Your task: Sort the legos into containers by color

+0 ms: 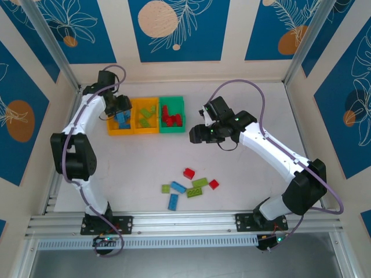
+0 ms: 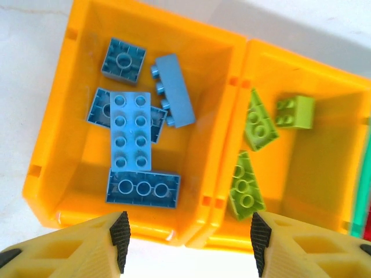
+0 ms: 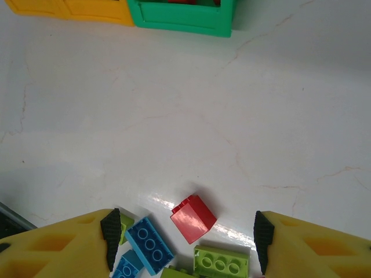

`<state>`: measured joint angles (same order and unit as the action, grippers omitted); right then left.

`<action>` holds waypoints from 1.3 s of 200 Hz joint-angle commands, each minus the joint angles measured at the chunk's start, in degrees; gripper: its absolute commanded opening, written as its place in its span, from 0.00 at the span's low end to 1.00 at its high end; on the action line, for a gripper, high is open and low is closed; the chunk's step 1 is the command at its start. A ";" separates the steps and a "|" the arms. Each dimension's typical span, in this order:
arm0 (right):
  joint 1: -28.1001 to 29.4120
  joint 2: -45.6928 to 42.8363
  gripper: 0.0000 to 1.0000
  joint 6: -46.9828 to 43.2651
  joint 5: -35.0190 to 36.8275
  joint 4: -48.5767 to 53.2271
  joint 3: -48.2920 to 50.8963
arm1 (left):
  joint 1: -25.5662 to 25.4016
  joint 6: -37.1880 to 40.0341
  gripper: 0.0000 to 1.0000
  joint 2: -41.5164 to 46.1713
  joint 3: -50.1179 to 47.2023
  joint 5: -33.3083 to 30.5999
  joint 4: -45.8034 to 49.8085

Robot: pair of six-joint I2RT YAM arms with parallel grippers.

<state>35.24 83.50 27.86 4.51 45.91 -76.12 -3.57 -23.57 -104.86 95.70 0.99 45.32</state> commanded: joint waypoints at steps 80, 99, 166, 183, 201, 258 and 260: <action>11.03 3.43 0.70 5.80 1.17 1.82 8.54 | -15.61 37.30 0.66 41.64 -25.34 27.68 -13.25; 14.59 6.28 0.73 2.26 3.73 1.07 8.75 | -18.51 47.07 0.73 46.54 -29.33 29.95 -10.38; 18.79 21.33 0.72 -5.92 8.52 1.46 3.97 | -19.89 61.09 1.00 54.43 -37.58 32.21 -4.34; 18.92 23.37 0.70 -6.64 9.93 1.66 3.15 | -20.09 63.92 1.00 53.99 -37.62 34.30 -1.47; 19.03 23.96 0.65 -7.03 9.89 0.65 3.55 | -20.24 64.35 1.00 53.72 -38.34 34.60 -1.50; 18.28 24.69 0.70 -5.87 13.00 0.89 1.60 | -20.40 63.85 1.00 52.77 -39.96 34.78 -3.66; 18.28 24.65 0.70 -5.95 12.70 0.86 1.52 | -20.42 63.79 1.00 52.79 -39.95 34.84 -3.66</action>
<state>53.78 107.83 22.04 15.99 46.09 -72.58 -23.44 38.65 -51.75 56.38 33.06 41.60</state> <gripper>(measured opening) 0.679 0.998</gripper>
